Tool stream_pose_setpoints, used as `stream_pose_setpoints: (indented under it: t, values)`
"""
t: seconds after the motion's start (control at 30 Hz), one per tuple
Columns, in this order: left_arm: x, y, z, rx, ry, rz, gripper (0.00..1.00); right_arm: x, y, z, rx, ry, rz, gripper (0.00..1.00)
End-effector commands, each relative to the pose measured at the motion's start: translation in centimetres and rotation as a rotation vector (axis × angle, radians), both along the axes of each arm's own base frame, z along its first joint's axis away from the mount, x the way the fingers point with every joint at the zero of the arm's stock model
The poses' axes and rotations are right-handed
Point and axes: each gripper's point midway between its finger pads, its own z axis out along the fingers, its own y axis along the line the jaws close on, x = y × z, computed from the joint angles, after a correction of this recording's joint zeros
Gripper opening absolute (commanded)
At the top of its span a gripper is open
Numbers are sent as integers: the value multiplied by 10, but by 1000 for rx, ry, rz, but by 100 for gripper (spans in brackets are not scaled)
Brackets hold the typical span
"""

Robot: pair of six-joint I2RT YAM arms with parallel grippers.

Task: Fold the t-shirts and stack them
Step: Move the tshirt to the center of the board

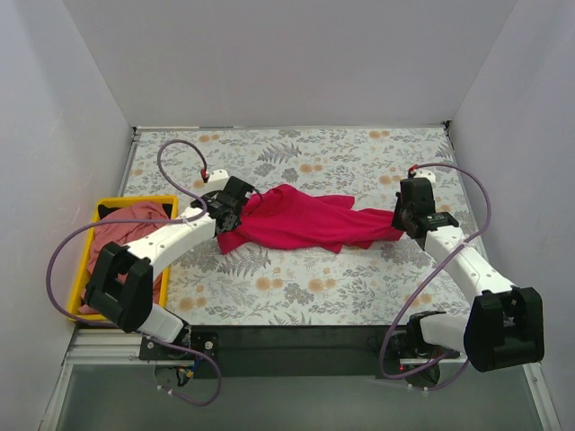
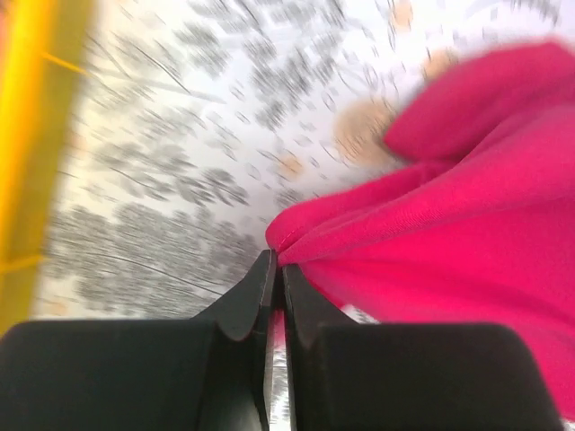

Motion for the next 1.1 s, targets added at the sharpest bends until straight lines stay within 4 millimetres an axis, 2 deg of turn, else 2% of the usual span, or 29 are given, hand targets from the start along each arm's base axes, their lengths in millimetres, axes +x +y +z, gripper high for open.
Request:
stream_pose_setpoints:
  t: [0.0, 0.1, 0.13, 0.17, 0.23, 0.27, 0.3, 0.33, 0.37, 0.4, 0.43, 0.47, 0.5, 0.53, 0.57, 0.6, 0.67, 0.7, 0.73, 0.77, 0.8, 0.83, 0.87, 0.93, 0.97, 1.0, 1.07]
  values:
    - [4, 41, 54, 222, -80, -50, 1, 11, -13, 27, -37, -76, -56, 1]
    - [12, 29, 43, 202, -56, -101, 4, 20, -5, 27, -24, -61, -20, 1]
    - [16, 25, 30, 223, -14, -137, 7, 23, -1, 28, -15, -55, -6, 1]
    - [20, 21, 25, 223, -4, -147, 8, 30, 0, 27, -21, -44, -3, 1]
    - [38, 17, 24, 268, -4, -156, 9, 38, -1, 30, -41, -39, 0, 1]
    - [45, 16, 13, 300, 24, -158, 9, 43, -1, 24, -53, -16, 1, 1]
    - [61, 15, 22, 319, -8, -139, 9, 55, -2, 36, -65, -43, 4, 1]
    - [72, 14, 22, 320, -23, -133, 10, 61, -2, 29, -76, -20, 7, 1]
    - [79, 14, 12, 329, 0, -131, 11, 68, -1, 32, -79, -17, 9, 1]
    - [97, 14, 26, 297, -34, -102, 17, 78, -3, 43, -87, -33, 8, 1]
    - [103, 14, 28, 282, -38, -89, 27, 85, -2, 39, -93, -18, 12, 1]
    - [108, 14, 30, 260, -47, -73, 47, 89, -1, 40, -98, -13, 17, 3]
    - [113, 15, 34, 242, -58, -61, 55, 99, 0, 50, -94, -36, 19, 12]
    - [115, 12, 41, 216, -78, -55, 61, 99, 0, 43, -100, -4, 24, 17]
    - [114, 11, 44, 201, -87, -50, 65, 101, -1, 44, -102, 0, 22, 22]
    - [112, 10, 55, 165, -117, -33, 72, 100, 1, 43, -93, 7, 34, 33]
    - [95, 10, 48, 120, -86, -29, 76, 94, 5, 42, -68, 8, 46, 46]
    - [85, 10, 60, 63, -117, -4, 78, 90, 8, 41, -54, 11, 55, 59]
    - [77, 10, 58, 37, -113, -1, 79, 85, 13, 47, -22, -5, 71, 64]
    - [58, 11, 40, 7, -67, -8, 80, 76, 15, 38, -3, 15, 75, 67]
    - [49, 10, 46, -49, -90, 9, 79, 71, 22, 38, 31, 15, 101, 70]
    - [42, 8, 44, -85, -91, 14, 79, 65, 25, 44, 50, -5, 115, 71]
    - [24, 10, 24, -106, -40, 12, 79, 57, 27, 37, 66, 7, 123, 71]
    - [13, 9, 21, -168, -58, 46, 79, 46, 41, 42, 109, -17, 170, 72]
    - [4, 16, 8, -168, -36, 70, 78, 36, 44, 32, 117, 3, 186, 72]
    - [1, 19, 4, -180, -38, 89, 77, 31, 55, 31, 133, -3, 222, 72]
    - [5, 27, 1, -214, -59, 146, 75, 21, 62, 31, 149, -12, 252, 74]
